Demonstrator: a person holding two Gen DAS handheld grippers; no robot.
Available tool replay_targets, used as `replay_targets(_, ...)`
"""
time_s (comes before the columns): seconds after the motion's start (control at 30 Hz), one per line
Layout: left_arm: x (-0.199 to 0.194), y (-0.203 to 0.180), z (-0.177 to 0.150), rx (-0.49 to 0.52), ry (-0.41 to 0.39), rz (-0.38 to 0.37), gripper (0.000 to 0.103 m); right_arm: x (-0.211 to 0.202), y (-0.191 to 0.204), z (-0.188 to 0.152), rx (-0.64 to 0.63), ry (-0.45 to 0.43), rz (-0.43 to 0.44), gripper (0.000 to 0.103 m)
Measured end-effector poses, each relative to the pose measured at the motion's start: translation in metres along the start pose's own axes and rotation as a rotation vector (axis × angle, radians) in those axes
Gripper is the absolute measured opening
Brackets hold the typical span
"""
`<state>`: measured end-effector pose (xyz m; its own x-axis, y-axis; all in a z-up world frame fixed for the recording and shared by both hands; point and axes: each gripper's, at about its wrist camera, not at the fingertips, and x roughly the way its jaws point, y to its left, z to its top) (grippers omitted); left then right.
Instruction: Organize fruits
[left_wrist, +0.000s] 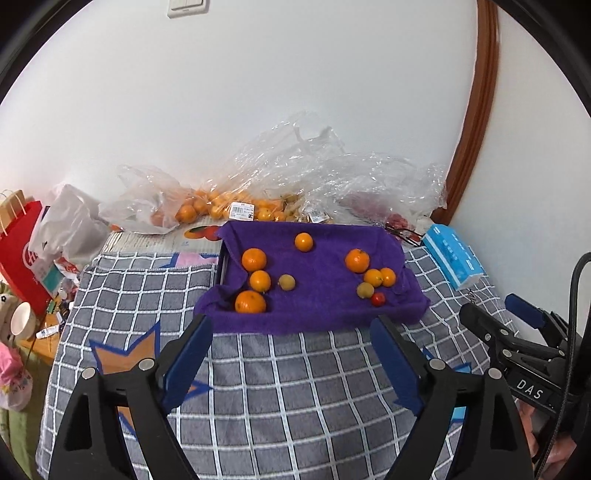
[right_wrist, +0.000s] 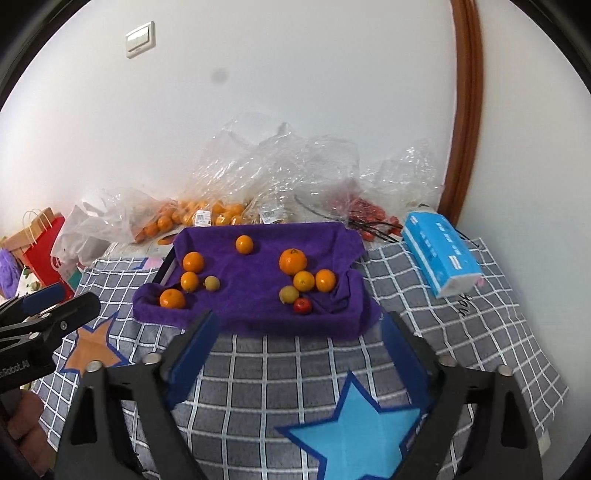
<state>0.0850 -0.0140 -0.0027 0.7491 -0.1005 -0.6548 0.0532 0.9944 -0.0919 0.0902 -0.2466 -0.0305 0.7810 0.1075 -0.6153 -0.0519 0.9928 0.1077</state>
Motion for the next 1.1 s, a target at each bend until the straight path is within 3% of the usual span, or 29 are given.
replay_targets(0.23, -0.020, -0.005, -0.016, 0.010, -0.022, 0.018, 0.088, -0.020, -0.004, -0.015, 0.004, -0.022, -0.020, 0.103)
replay_targets(1.1, -0.034, -0.010, -0.029, -0.001, -0.035, 0.042, 0.089, -0.041, -0.008, -0.026, 0.016, -0.039, -0.018, 0.103)
